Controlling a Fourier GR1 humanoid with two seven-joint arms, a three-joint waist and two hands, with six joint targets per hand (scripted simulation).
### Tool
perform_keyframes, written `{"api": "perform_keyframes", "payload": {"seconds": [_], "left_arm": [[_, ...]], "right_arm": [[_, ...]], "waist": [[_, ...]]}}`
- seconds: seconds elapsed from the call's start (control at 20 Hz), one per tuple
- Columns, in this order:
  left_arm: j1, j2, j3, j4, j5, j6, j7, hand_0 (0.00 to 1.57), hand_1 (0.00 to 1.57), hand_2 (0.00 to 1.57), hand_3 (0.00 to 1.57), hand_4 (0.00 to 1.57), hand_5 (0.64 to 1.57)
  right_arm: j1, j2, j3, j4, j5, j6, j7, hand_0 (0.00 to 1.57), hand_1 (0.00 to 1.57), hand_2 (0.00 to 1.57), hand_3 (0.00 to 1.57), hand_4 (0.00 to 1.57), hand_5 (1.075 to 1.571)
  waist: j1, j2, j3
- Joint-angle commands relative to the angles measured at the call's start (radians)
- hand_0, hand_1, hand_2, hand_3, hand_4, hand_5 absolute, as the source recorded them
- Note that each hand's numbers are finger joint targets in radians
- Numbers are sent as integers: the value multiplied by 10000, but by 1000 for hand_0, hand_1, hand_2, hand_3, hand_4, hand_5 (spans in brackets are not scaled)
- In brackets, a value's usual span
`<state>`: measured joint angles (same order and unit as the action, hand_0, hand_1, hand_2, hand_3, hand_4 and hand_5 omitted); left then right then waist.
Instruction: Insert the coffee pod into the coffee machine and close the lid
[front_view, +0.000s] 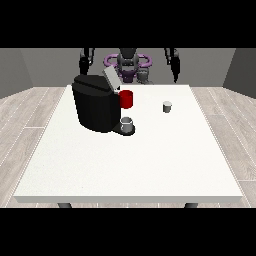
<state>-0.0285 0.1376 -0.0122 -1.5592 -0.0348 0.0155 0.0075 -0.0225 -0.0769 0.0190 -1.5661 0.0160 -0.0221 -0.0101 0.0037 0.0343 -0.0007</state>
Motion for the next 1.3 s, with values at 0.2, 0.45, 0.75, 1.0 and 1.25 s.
{"api": "perform_keyframes", "payload": {"seconds": [0.2, 0.45, 0.75, 1.0, 1.25], "left_arm": [[299, 1256, 138, -119, 34, -1750, -852, 0, 0, 0, 0, 0, 1571], [700, 1781, -349, 308, -1185, -1885, -2475, 0, 0, 0, 0, 0, 1571], [-1018, 2528, 182, 1276, -1654, -2201, -1273, 0, 0, 0, 0, 0, 1571], [-2194, 2934, 540, 2623, -2023, -2400, -1275, 0, 0, 0, 0, 0, 1571], [-2915, 3943, 784, 3919, -2644, -2760, -1524, 0, 0, 0, 0, 0, 1571]], "right_arm": [[157, -1, -527, 924, -303, 117, -388, 0, 0, 0, 0, 0, 1571], [335, -282, -631, 499, 921, -1034, -476, 0, 0, 0, 0, 0, 1571], [-422, 263, 121, 376, 1693, -1579, 224, 0, 0, 0, 0, 0, 1571], [-991, 299, 181, 494, 1528, -1287, -38, 0, 0, 0, 0, 0, 1571], [-1118, 595, 703, 315, 1894, -1736, 348, 0, 0, 0, 0, 0, 1571]], "waist": [[282, -462, 9], [-147, -593, 2], [-693, 68, 7], [-1163, 859, 6], [-1556, 1454, 3]]}}
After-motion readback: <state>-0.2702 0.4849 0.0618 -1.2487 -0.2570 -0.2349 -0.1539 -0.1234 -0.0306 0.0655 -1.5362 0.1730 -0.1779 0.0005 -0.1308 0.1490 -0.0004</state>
